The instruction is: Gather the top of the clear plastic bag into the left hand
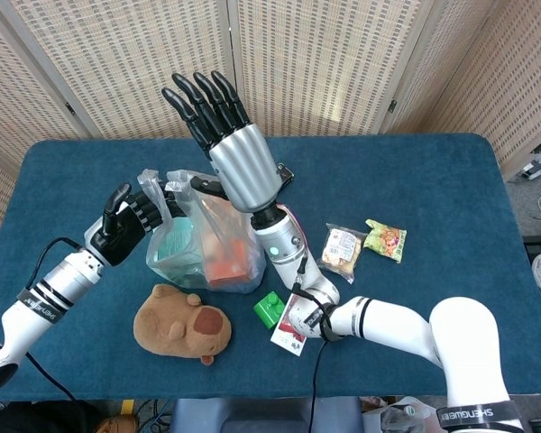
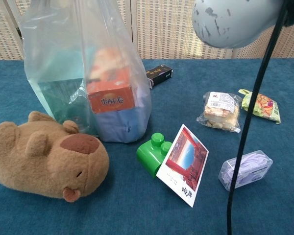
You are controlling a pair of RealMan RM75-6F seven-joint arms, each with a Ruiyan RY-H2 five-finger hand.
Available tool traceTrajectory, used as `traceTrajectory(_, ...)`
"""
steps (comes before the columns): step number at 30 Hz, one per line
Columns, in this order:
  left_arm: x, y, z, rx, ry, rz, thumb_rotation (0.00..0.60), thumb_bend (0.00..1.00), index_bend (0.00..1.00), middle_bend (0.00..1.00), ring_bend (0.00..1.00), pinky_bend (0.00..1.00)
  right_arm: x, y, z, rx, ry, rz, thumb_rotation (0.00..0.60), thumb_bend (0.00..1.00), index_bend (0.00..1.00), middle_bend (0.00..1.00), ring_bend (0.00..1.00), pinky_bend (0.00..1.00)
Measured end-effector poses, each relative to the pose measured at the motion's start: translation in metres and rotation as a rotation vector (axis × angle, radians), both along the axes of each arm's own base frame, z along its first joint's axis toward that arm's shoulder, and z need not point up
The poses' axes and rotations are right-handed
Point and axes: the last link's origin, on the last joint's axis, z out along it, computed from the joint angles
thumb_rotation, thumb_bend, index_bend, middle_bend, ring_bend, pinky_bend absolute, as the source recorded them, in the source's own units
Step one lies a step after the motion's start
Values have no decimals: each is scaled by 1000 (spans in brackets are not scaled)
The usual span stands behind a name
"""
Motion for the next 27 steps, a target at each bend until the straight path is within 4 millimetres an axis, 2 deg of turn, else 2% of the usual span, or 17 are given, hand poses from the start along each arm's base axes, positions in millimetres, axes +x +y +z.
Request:
traceTrajectory(10, 7, -3, -5, -19, -12, -24, 51, 217, 270, 290, 232, 161, 8, 1, -1, -5, 9, -3, 600, 0, 0, 19, 0, 0)
traceTrajectory(27, 23, -7, -10, -69, -65, -53, 46, 217, 238, 290, 232, 161, 21, 9, -7, -6, 13, 27, 600, 0, 0, 19, 0, 0)
